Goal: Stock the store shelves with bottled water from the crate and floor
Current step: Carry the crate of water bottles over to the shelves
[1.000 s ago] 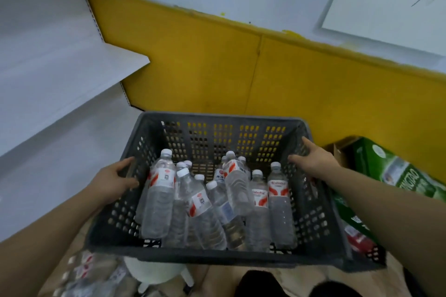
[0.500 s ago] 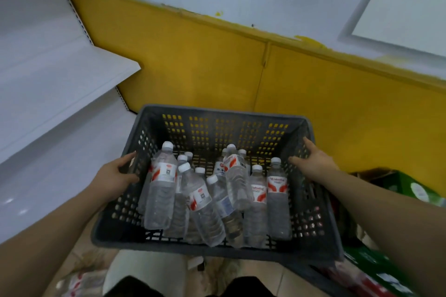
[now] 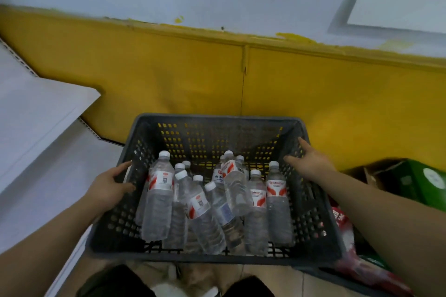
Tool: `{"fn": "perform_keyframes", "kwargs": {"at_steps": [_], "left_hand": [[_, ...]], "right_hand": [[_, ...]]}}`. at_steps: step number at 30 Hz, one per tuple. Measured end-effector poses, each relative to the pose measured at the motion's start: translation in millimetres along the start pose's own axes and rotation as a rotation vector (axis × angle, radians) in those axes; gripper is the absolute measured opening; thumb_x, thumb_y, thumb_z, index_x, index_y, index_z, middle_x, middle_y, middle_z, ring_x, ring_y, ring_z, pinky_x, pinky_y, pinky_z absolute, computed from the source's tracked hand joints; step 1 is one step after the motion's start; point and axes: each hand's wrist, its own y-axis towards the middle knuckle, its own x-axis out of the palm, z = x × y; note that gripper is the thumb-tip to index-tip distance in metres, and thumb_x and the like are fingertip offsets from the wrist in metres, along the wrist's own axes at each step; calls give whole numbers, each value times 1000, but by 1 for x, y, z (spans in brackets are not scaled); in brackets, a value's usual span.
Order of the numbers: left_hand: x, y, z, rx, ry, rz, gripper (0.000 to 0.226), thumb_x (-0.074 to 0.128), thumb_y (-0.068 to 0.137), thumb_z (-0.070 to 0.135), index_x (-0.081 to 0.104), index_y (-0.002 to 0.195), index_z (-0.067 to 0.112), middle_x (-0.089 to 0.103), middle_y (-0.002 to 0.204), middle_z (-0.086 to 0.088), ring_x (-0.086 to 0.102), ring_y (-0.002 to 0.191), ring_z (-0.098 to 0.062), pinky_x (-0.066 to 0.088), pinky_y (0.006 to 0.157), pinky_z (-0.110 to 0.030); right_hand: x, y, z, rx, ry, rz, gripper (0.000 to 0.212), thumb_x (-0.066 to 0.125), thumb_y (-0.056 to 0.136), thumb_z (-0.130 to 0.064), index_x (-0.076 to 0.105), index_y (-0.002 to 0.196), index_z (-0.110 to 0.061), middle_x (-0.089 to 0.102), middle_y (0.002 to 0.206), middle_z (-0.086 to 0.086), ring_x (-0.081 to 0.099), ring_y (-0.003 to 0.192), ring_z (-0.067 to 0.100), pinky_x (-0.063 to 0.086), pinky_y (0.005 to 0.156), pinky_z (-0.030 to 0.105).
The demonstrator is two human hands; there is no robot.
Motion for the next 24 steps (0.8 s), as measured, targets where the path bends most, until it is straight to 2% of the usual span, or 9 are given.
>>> {"fn": "perform_keyframes", "kwargs": {"at_steps": [4,9,11,14,18,19,24], "left_hand": [[16,74,-21,58,-13,-72,68,67,82,2,45,142,23,55,133,-15,58,101,-32,49,90,-42],[25,175,-34,208,-7,-196,63,62,85,-6,44,142,14,54,133,-14,53,98,-22,42,79,-27],[24,207,-44,239,20,-240,64,61,85,-7,42,144,12,51,138,-15,53,111,-27,40,85,-27],[30,247,-61,272,35,-285,65,62,85,-6,41,144,14,48,142,-15,48,125,-32,37,95,-30],[59,288,-93,197,59,-315,69,66,85,0,40,145,22,53,137,-12,52,118,-29,40,92,-32],[69,299,-100,183,59,-315,70,67,84,2,41,145,24,54,136,-11,53,115,-27,41,91,-32],[123,342,-143,92,90,-298,70,67,81,-4,44,143,21,53,136,-16,53,115,-29,39,89,-32]], "right_hand": [[40,17,-15,96,-50,20,81,53,91,-57,10,156,-31,48,146,6,61,109,30,51,83,34],[100,32,-36,273,-12,71,83,55,90,-56,10,156,-32,52,142,9,58,114,33,49,80,33],[121,36,-49,337,28,89,84,58,88,-56,10,155,-37,51,142,11,57,115,36,47,83,34],[151,49,-59,403,69,78,84,57,89,-56,6,154,-41,53,139,14,60,107,37,46,72,31],[201,89,-53,453,81,24,85,57,89,-57,3,153,-44,53,139,11,60,87,32,41,57,27],[214,103,-48,450,74,22,85,56,88,-58,3,153,-44,53,139,10,60,87,31,41,57,27],[289,154,-24,457,106,-36,85,59,86,-57,7,152,-46,53,140,8,62,101,32,53,77,32]]}}
